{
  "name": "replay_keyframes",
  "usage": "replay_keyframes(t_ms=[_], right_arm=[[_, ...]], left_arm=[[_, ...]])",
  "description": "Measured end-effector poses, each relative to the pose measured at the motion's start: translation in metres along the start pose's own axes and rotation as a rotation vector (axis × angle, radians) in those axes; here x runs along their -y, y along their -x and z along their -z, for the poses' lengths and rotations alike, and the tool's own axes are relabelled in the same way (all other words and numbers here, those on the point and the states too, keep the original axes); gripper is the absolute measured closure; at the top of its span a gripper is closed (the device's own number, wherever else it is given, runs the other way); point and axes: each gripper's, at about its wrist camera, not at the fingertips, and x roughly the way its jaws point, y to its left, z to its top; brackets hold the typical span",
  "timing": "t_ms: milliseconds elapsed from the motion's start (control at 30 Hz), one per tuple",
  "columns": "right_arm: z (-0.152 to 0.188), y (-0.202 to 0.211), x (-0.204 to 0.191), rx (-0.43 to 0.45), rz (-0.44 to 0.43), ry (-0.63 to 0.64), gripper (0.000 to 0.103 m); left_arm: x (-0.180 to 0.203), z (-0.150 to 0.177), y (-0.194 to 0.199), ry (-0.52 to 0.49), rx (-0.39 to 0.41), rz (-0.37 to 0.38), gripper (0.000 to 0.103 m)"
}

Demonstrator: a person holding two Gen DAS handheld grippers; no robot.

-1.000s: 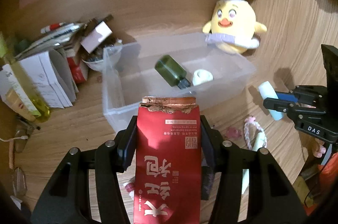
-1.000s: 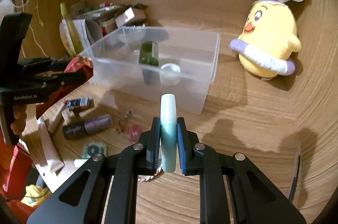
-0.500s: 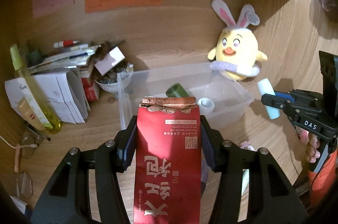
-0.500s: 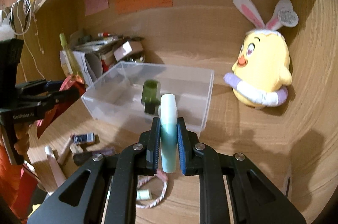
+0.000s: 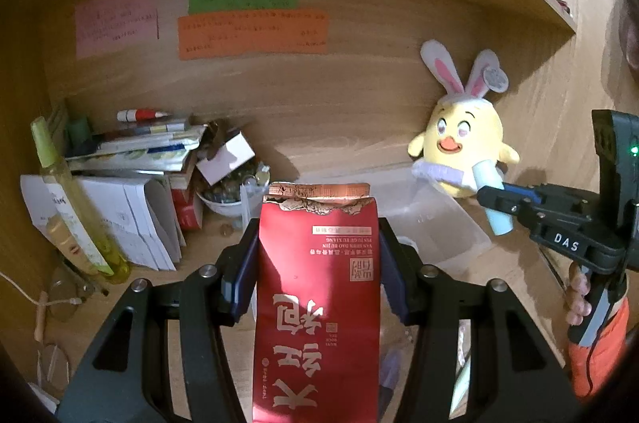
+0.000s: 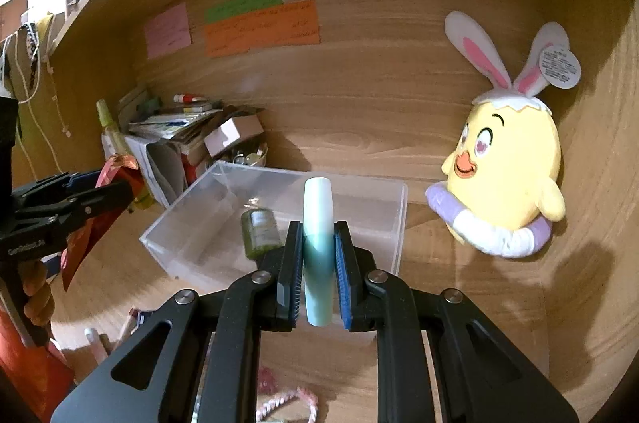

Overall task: Organize objects
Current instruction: 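Carry the red pouch and mint tube into the bin and release both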

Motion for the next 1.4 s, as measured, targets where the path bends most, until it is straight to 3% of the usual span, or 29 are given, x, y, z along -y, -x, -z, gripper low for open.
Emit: replay_keyframes(t_ms=[267, 633, 1133, 1400], right_arm=[[-0.008, -0.028, 0.001, -0.032, 0.02, -0.008, 0.09], [0.007, -0.079, 0.006, -0.144, 0.058, -0.011, 0.09], [0.013, -0.096, 0.006, -0.197, 0.107, 0.03, 0.09], [0.014, -0.095, 0.004, -0.194, 0.126, 0.043, 0.089]], left_arm=[[-0.009, -0.01, -0.023, 0.04, 0.0, -0.02, 0.049], [-0.024, -0.008, -0.068, 0.084, -0.069, -0.044, 0.049], [-0.014, 0.001, -0.125, 0.088, -0.237, -0.003, 0.049], [-0.011, 0.0, -0.127, 0.077, -0.245, -0.004, 0.047]])
